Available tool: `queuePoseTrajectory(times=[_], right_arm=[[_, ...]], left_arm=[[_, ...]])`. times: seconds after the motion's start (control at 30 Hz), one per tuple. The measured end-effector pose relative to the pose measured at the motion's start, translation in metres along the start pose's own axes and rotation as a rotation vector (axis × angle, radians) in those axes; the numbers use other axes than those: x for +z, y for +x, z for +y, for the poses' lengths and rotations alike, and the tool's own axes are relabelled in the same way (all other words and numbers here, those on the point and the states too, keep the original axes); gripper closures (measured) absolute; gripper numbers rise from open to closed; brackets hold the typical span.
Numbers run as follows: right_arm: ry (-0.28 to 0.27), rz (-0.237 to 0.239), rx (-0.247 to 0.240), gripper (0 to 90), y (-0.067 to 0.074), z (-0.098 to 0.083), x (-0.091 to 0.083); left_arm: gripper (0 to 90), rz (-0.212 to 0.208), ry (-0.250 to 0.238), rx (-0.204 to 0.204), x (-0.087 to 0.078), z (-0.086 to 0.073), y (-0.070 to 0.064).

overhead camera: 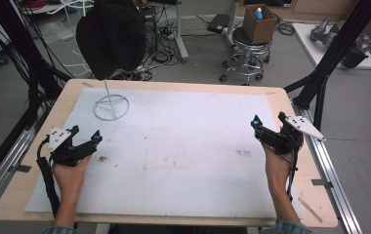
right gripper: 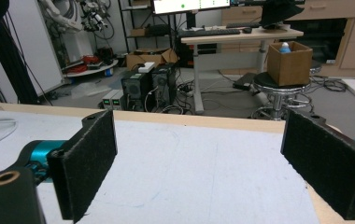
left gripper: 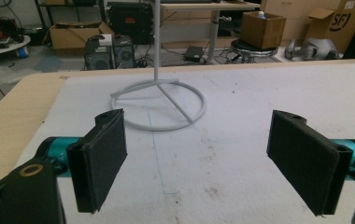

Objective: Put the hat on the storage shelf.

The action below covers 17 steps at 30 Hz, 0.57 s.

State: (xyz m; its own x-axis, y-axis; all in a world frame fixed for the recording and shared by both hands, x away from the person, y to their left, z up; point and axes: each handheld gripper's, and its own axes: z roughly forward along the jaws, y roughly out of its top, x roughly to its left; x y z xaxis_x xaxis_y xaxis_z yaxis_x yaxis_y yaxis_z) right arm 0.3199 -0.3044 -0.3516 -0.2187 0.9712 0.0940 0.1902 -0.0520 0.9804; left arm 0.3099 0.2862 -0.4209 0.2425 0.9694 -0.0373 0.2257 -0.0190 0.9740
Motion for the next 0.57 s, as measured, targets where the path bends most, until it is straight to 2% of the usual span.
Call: queuePoseTrajectory(times=[0.57], right_arm=[[-0.006, 0.007, 0.004, 9.9, -0.0005, 0.0010, -0.0018]], left_arm=[[20.0, 0.005, 0.003, 0.003, 0.0003, -0.0001, 0.0003]])
